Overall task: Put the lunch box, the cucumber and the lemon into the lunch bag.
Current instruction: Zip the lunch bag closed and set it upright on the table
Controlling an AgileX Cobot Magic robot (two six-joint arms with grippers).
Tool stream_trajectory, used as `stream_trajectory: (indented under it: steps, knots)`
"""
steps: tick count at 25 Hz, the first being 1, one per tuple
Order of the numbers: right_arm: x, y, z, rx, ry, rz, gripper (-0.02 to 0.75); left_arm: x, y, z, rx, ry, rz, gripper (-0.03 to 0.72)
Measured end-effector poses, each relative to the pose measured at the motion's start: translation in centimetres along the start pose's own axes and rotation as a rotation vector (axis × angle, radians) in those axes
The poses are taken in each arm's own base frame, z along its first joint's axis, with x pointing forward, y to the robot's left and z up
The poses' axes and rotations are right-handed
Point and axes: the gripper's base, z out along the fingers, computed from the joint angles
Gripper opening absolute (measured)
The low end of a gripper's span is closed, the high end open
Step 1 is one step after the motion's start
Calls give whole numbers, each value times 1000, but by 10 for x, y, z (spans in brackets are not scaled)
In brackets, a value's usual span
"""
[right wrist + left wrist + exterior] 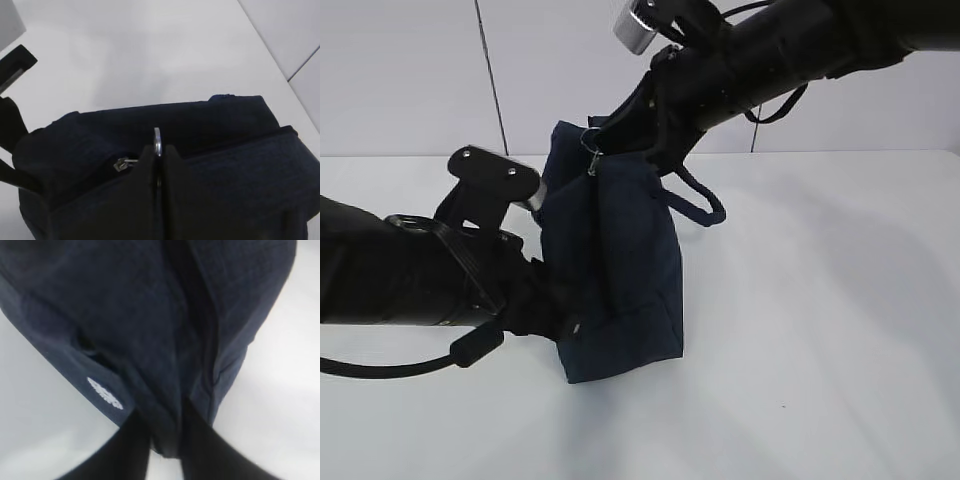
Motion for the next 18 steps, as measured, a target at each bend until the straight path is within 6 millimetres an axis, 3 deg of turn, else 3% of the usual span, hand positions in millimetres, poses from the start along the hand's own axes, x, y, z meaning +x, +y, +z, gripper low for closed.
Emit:
stream_trajectory:
  steps: [4, 6, 10, 18]
  knots:
    - [-8, 0, -11, 17, -1, -6, 8, -2, 0, -9, 1, -25, -28, 422]
    - [-10, 2, -14, -1, -3, 4, 8, -7, 1, -16, -4, -53, -57, 475]
    - [-12, 8, -16, -63, -4, 21, 8, -14, -3, -30, 26, -98, -113, 485]
    - [-22, 12, -22, -147, -28, 1, 8, -9, -39, -36, 95, -93, -77, 475]
